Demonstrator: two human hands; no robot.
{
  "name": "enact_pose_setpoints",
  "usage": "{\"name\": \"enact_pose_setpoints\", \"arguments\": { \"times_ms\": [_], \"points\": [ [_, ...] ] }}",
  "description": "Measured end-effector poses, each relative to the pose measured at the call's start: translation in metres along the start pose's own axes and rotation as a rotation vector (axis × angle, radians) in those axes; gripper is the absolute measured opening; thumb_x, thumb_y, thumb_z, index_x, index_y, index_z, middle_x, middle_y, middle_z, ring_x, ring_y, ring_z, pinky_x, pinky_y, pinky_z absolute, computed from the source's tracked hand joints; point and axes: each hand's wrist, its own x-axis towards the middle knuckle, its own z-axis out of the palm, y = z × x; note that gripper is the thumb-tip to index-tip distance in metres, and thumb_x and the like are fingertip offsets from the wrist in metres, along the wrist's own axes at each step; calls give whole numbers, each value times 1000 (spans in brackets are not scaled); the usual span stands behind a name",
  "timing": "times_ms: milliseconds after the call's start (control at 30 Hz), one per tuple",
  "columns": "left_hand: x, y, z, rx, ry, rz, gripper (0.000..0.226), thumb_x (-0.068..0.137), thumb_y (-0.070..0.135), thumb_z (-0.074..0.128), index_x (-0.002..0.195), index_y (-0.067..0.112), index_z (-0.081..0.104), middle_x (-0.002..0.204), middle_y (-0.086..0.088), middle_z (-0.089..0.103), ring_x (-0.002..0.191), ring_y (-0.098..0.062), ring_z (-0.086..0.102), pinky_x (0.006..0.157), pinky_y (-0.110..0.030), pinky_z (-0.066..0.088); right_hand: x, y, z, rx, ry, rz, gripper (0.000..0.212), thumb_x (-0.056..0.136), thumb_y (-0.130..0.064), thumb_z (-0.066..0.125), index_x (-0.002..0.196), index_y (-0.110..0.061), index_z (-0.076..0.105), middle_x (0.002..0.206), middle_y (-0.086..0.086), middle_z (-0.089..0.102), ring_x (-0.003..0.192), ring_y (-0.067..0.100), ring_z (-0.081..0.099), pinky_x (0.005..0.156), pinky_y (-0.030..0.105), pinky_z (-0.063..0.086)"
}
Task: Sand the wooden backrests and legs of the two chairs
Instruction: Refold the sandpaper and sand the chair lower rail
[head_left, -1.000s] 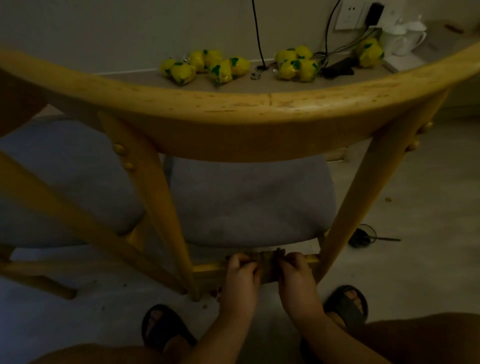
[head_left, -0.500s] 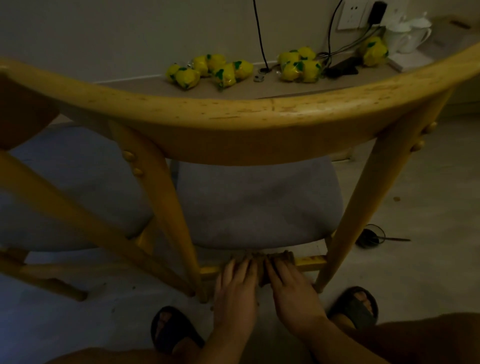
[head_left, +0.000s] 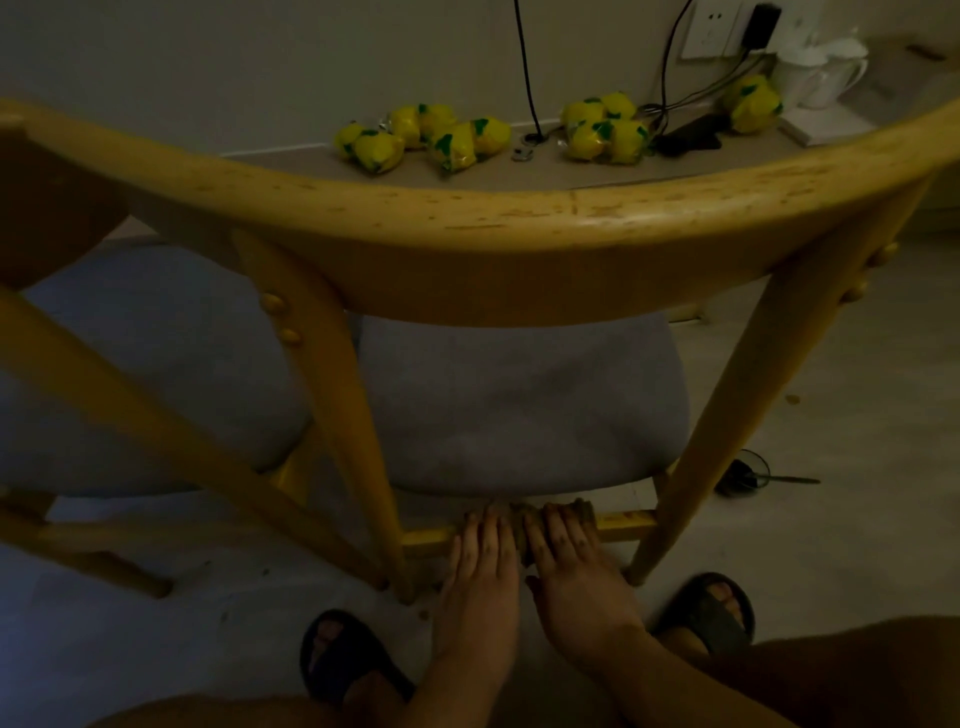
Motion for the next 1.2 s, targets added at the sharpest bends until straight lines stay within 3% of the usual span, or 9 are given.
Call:
{"name": "enact_pose_setpoints", "arguments": {
  "times_ms": [67, 167, 267, 433, 533, 767, 900, 1067, 1200],
  "points": [
    [-4, 0, -1, -15, 26, 25, 61, 84, 15, 34, 137, 1, 62, 146, -17, 56, 133, -34, 57, 108, -45, 49, 2, 1, -1, -2, 4, -32, 74, 104, -43, 33, 162, -21, -8, 171, 11, -7, 156, 33, -14, 112, 36, -36],
    [3, -6, 5, 31, 13, 1, 67, 96, 13, 14, 162, 3, -1, 170, -17, -4, 157, -36, 1, 126, -47, 0, -3, 19, -6, 22, 10, 23, 75, 104, -46, 36, 163, -22, -3, 172, 7, -3, 157, 31, -12, 117, 35, -22],
    [6, -6, 7, 42, 9, -5, 68, 103, 14, 21, 158, 7, -19, 169, -13, -20, 156, -32, -15, 122, -42, -15, -8, 35, -10, -5, -6, 130, 76, 103, -48, 36, 163, -18, 0, 171, 8, -2, 157, 32, -11, 119, 38, -14],
    [9, -8, 11, -17, -14, -75, 69, 107, 15, 27, 158, 5, -18, 168, -16, -19, 156, -34, -14, 124, -44, -10, 2, 3, -6, -99, -83, 114, 83, 102, -53, 27, 159, -4, -8, 168, 20, -12, 155, 37, -16, 109, 45, -33],
    [12, -7, 9, -51, -15, -79, 67, 107, 14, 25, 159, 6, -16, 168, -16, -20, 156, -32, -15, 125, -42, -11, 4, -9, -5, -73, -85, 67, 82, 101, -58, 21, 160, -14, -15, 167, 19, -19, 153, 37, -22, 102, 40, -42],
    [10, -5, 1, -33, -37, -69, 75, 105, 16, 34, 159, 4, -16, 169, -17, -18, 156, -34, -13, 125, -44, -7, -12, 31, -21, -30, -7, 104, 75, 104, -53, 25, 162, -22, -11, 171, 12, -3, 157, 32, -8, 117, 38, -20],
    [9, -5, -1, -20, -45, -60, 69, 92, 14, -2, 158, 3, -15, 169, -18, -16, 156, -36, -12, 125, -45, -6, -2, 7, -20, -42, -43, 119, 76, 104, -53, 21, 162, -14, -8, 170, 15, -7, 156, 34, -11, 113, 41, -28],
    [8, -5, 4, -40, -63, -52, 71, 106, 16, 29, 158, 4, -17, 169, -17, -18, 156, -36, -13, 126, -45, -8, -7, 20, -15, -36, -64, -5, 78, 102, -51, 28, 161, -18, -11, 170, 11, -11, 156, 31, -16, 113, 38, -27],
    [9, 2, -1, -52, -21, -41, 71, 104, 12, 29, 159, 4, -15, 169, -15, -17, 156, -34, -13, 125, -44, -8, -14, 51, -22, -7, -19, 47, 78, 101, -50, 31, 162, -22, -9, 171, 8, -2, 157, 31, -8, 116, 37, -25]
  ]
}}
